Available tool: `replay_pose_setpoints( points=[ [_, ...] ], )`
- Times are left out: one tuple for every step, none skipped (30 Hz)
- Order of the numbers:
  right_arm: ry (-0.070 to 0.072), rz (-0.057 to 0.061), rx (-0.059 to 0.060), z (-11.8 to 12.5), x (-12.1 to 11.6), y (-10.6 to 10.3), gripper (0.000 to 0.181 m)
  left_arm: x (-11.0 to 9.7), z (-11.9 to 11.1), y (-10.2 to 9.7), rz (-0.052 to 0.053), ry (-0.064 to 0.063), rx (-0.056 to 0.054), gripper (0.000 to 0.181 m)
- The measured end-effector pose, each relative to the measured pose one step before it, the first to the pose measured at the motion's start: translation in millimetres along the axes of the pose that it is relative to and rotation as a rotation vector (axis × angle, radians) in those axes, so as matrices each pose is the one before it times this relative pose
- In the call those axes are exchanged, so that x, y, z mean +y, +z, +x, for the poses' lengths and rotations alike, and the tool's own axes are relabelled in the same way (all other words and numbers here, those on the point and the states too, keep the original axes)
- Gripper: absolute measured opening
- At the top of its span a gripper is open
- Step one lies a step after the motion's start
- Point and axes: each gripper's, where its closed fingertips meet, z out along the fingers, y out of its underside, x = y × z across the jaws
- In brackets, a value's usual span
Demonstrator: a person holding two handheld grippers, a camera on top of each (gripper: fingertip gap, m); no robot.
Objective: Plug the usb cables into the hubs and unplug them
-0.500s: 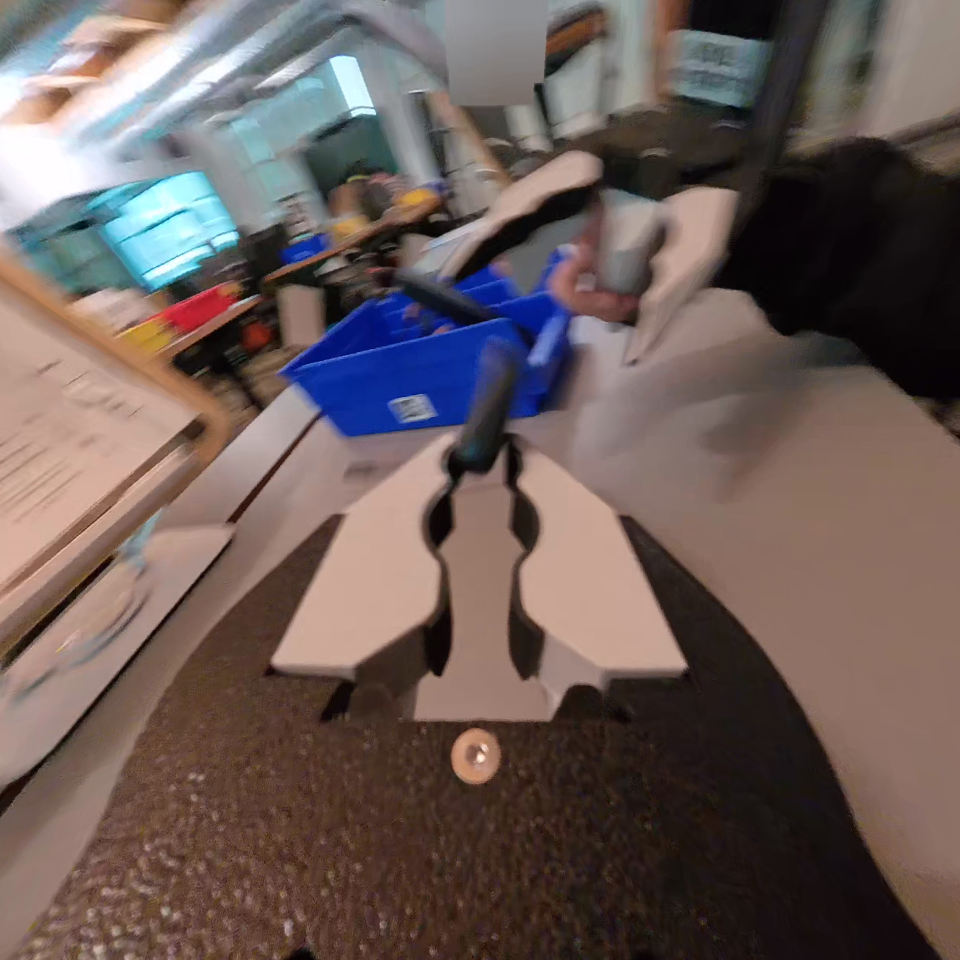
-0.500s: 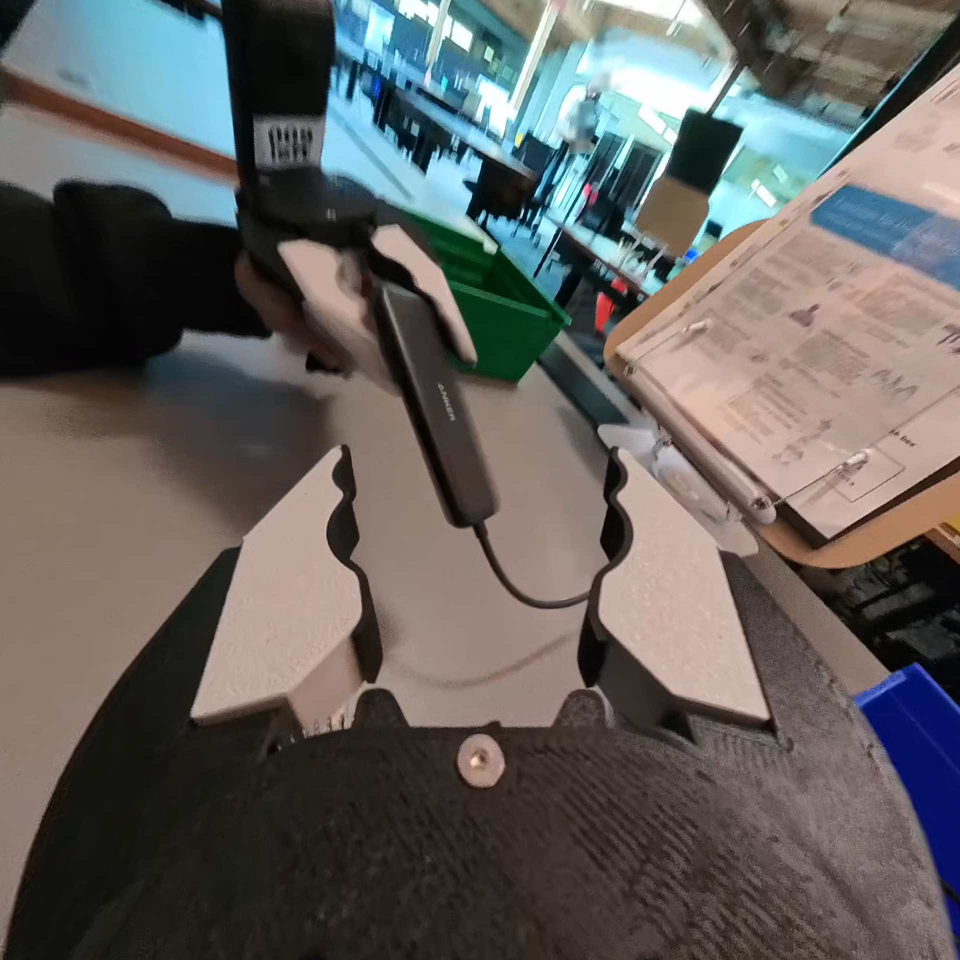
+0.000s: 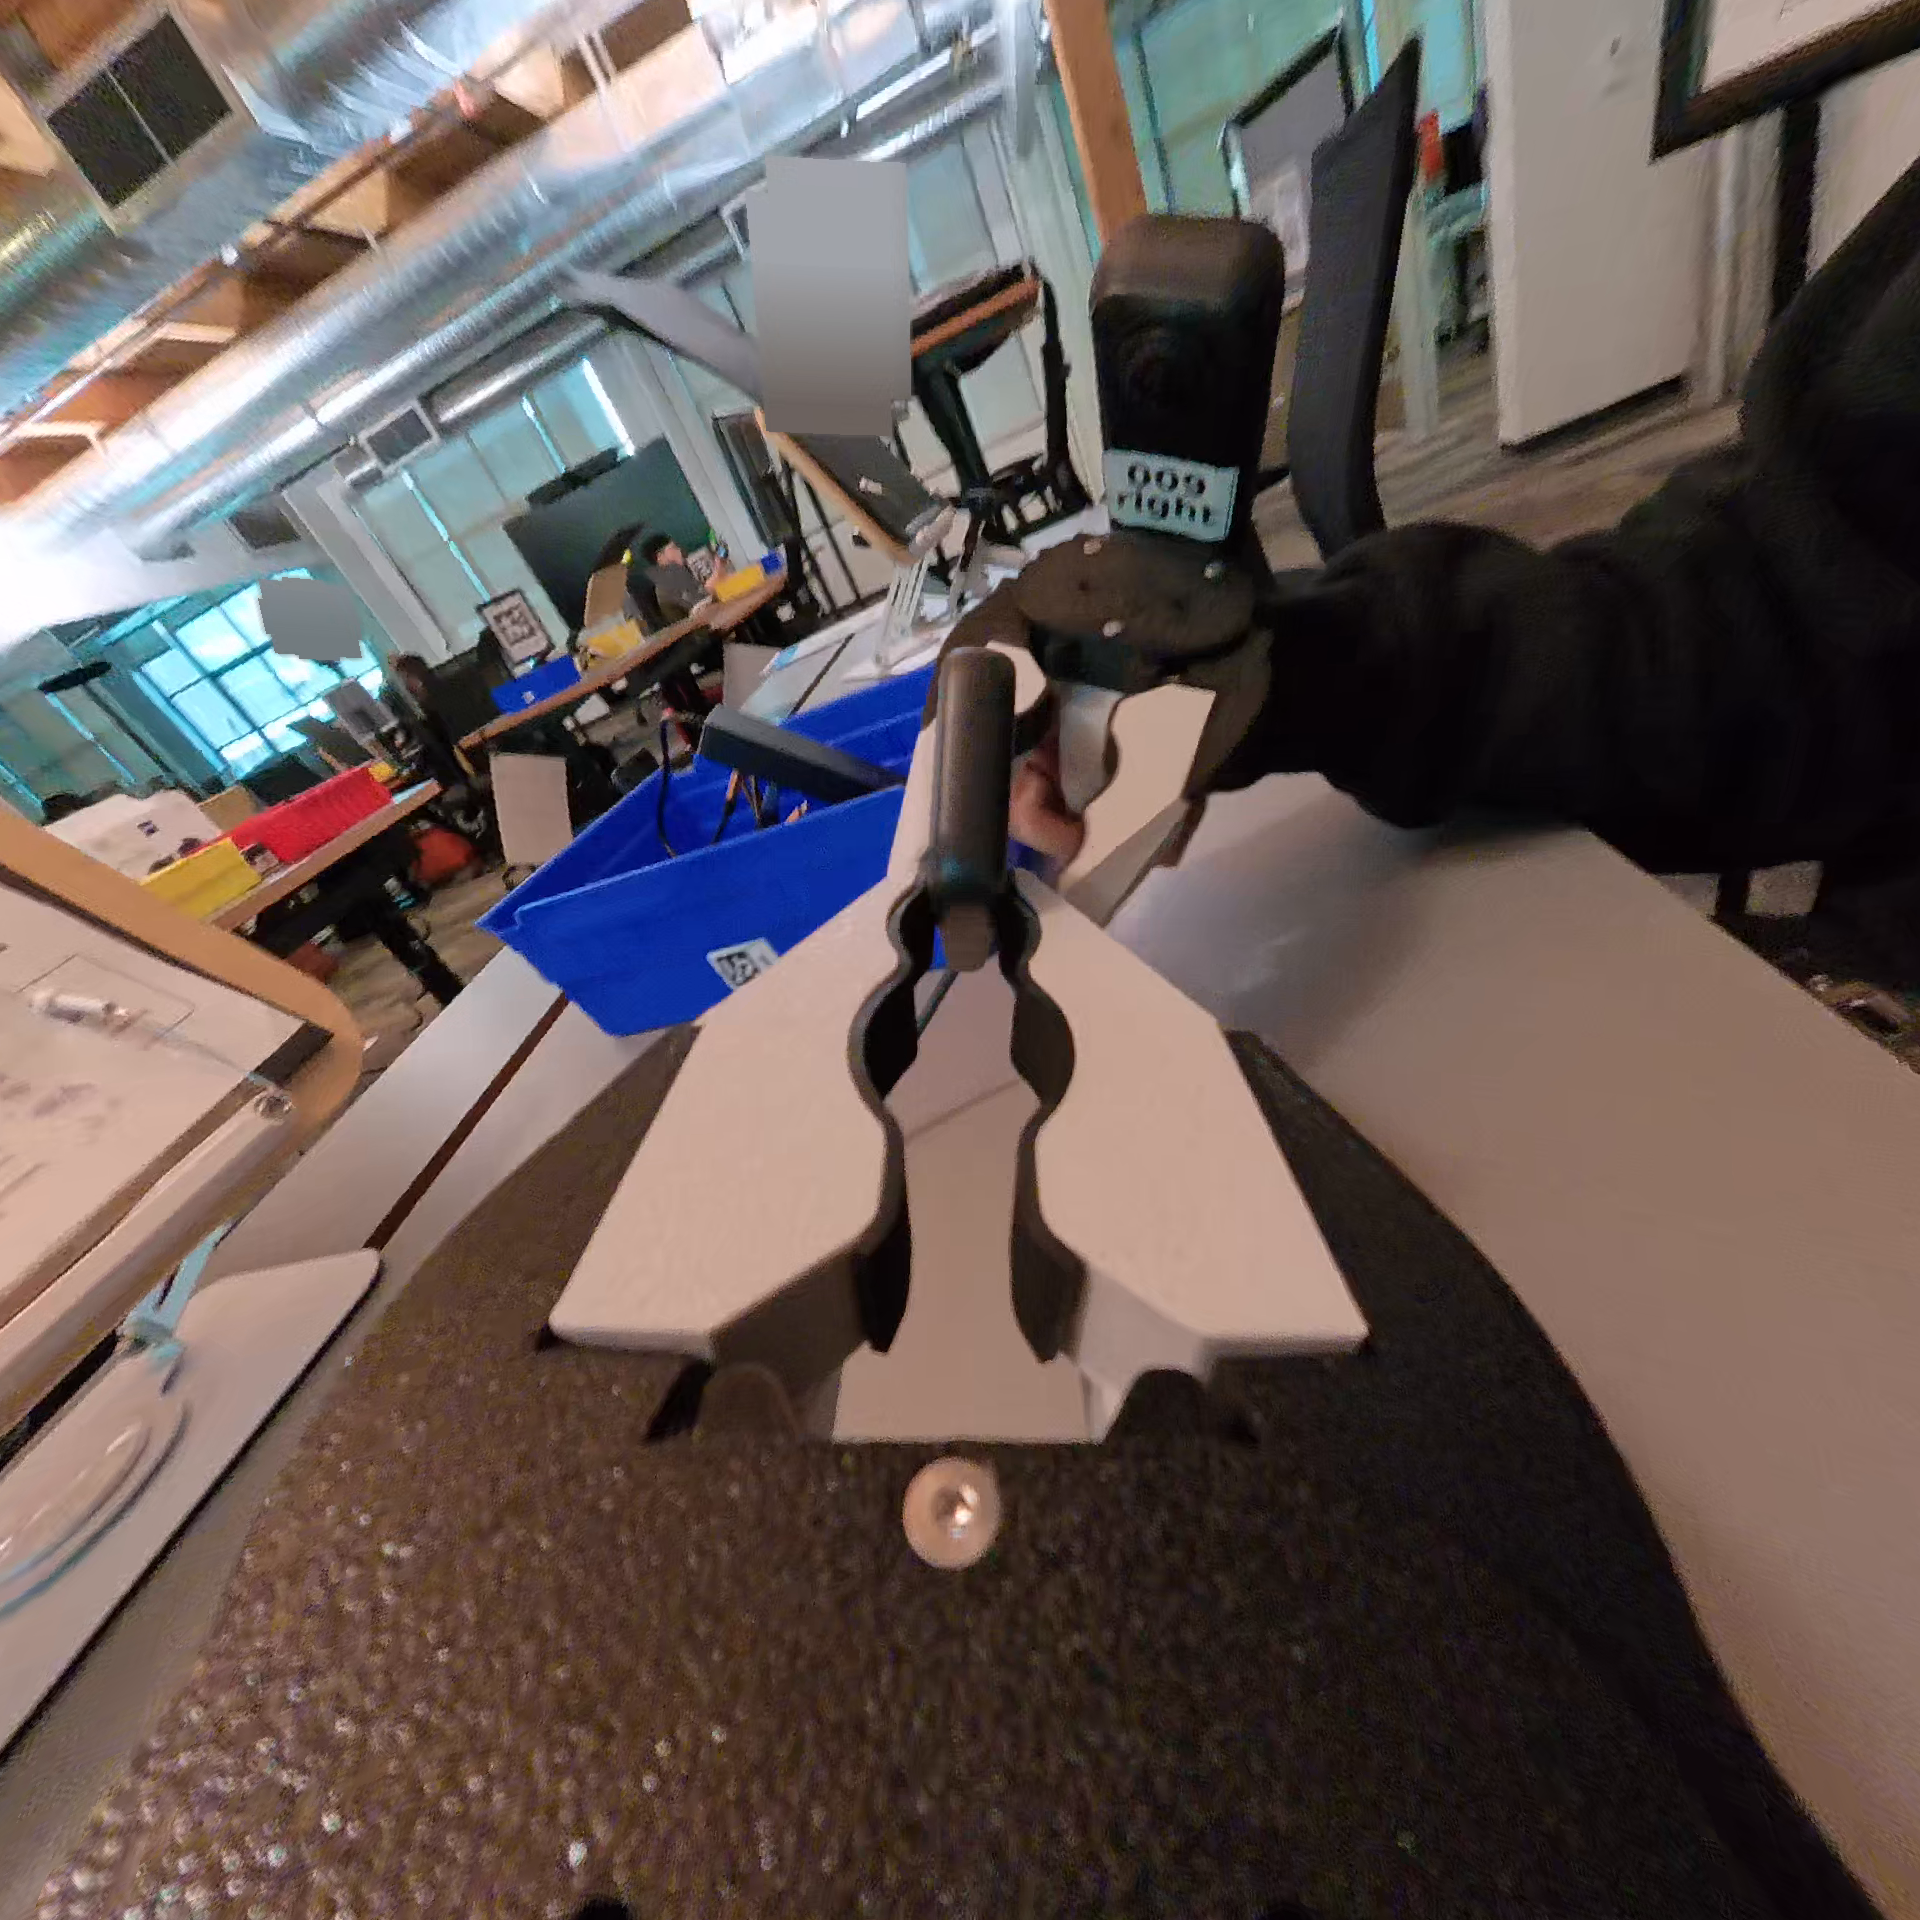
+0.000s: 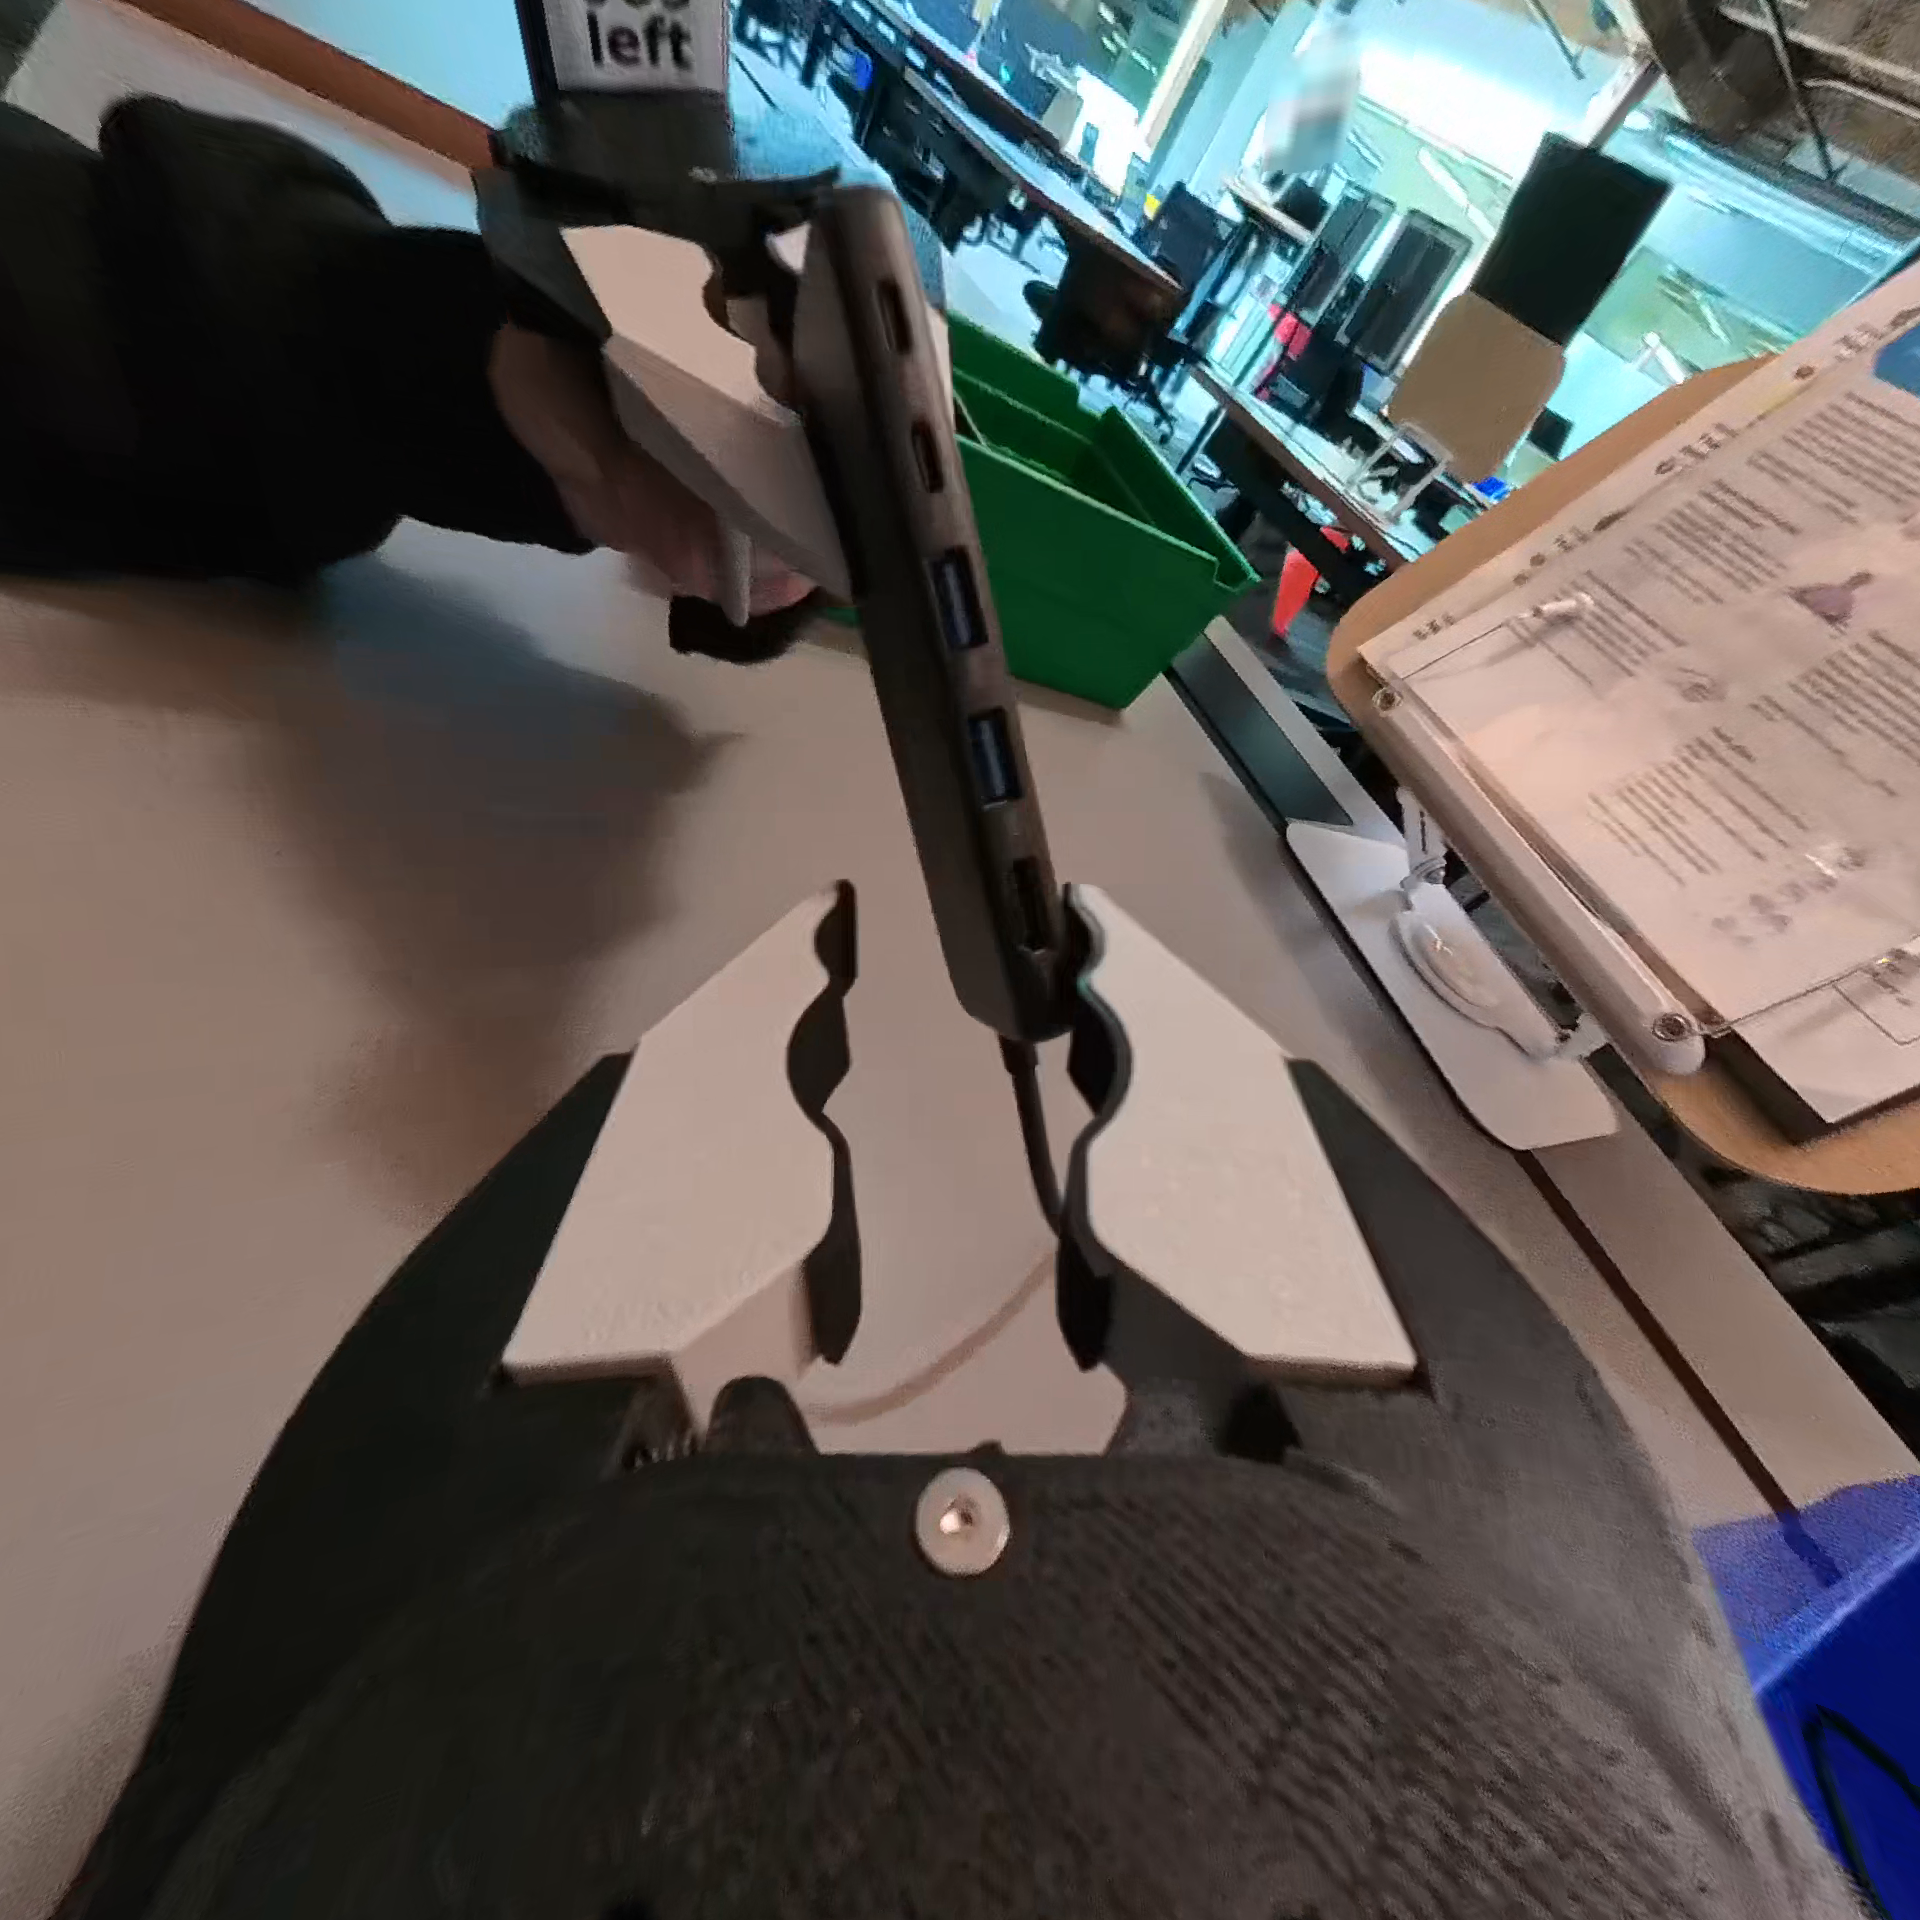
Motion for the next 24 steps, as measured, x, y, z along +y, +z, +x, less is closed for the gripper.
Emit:
replay_pose_setpoints(
  points=[
    [-0.0107,0.0047,0.0134,1.6,-2.1,-0.74,0.025,-2.7,1.81,-0.22,0.0182,-0.0116,0.0129,0.009],
    [-0.0207,-0.0052,-0.0005,-0.57,-1.33,-0.34,0.02,-2.31,0.06,-0.38,0.0178,-0.0079,0.0008,0.009],
    [-0.02,-0.0091,0.0036,0.22,-1.83,-0.46,0.018,-1.35,-2.91,-0.81,0.0123,-0.0162,-0.0168,0.01],
    [-0.0356,-0.0081,0.0297,3.35,-2.81,-0.75,0.013,-1.49,-4.98,-0.78,0.0177,-0.027,-0.0278,0.014],
    [-0.064,-0.0129,0.0525,5.54,-2.36,-0.76,0.01,-3.91,-6.16,-1.25,0.0382,-0.0358,-0.0346,0.017],
    [-0.0495,-0.0288,0.0933,12.01,-0.32,-0.58,0.01,-3.9,-6.04,-1.37,0.0378,-0.0438,-0.0323,0.028],
    [-0.0398,-0.036,0.0901,12.39,1.3,-0.33,0.01,-1.15,-6.05,-0.5,0.016,-0.0538,-0.0298,0.04],
    [-0.0428,-0.025,0.0718,9.34,0.9,0.0,0.01,1.43,-5.09,0.62,-0.0021,-0.0622,-0.0196,0.05],
    [-0.0453,-0.0248,0.0617,6.81,1.3,0.32,0.01,1.88,-3.73,1.59,-0.0028,-0.0674,-0.0105,0.059],
    [-0.064,-0.0393,0.0673,6.24,3.57,1.09,0.01,1.69,-1.95,2.52,0.0006,-0.0673,-0.0018,0.066],
    [-0.0817,-0.0486,0.05,2.44,5.03,1.94,0.01,1.55,0.23,3.03,0.0027,-0.0617,0.0093,0.072],
    [-0.0721,-0.0336,0.0179,-3.1,2.93,2.52,0.01,1.59,1.25,3.21,0.0017,-0.0505,0.0123,0.077],
    [-0.0463,-0.0139,0.0023,-5.56,0.01,2.25,0.01,1.56,0.31,2.96,0.0003,-0.0321,0.0031,0.078],
    [-0.0248,0.0027,0.0007,-5.76,-2.9,1.55,0.01,1.6,-2.8,2.03,-0.0007,-0.0116,-0.0218,0.077],
    [-0.0162,0.0174,-0.011,-6.33,-5.77,0.8,0.009,1.81,-3.17,1.03,-0.0021,0.0056,-0.0254,0.078],
    [-0.0048,0.0096,-0.0184,-6.33,-5.26,0.93,0.01,1.52,0.12,0.1,-0.0026,0.0154,-0.003,0.072],
    [0.0003,0.0001,-0.0041,-3.54,-3.67,1.18,0.01,0.99,-0.12,-0.88,-0.0057,0.0144,-0.0019,0.059],
    [-0.0004,0.0043,0.0106,-0.75,-2.92,0.66,0.009,0.51,-1.88,-1.52,-0.0101,0.0097,-0.0075,0.052],
    [0.0044,-0.0035,0.0017,-0.98,-0.32,0.86,0.009,2.39,-0.64,-1.05,-0.03,-0.0067,0.0041,0.052],
    [0.0129,0.0028,-0.0087,-1.58,0.1,0.62,0.009,3.18,-0.88,-1.0,-0.0344,-0.0084,0.0034,0.052],
    [0.0238,0.0181,-0.0111,-1.35,-1.0,-0.27,0.01,0.3,0.93,-0.97,-0.0053,-0.0029,0.0131,0.052],
    [0.0525,0.037,-0.0242,-1.77,-3.32,-1.05,0.011,-3.29,3.12,-1.44,0.0257,-0.0041,0.0263,0.052],
    [0.0923,0.0473,-0.0483,-3.13,-4.99,-1.37,0.014,-4.08,4.42,-1.46,0.0318,-0.0036,0.0345,0.052],
    [0.1312,0.0551,-0.0549,-2.1,-6.16,-1.43,0.026,-3.44,5.76,-1.2,0.0232,-0.0008,0.0409,0.051]
  ],
)
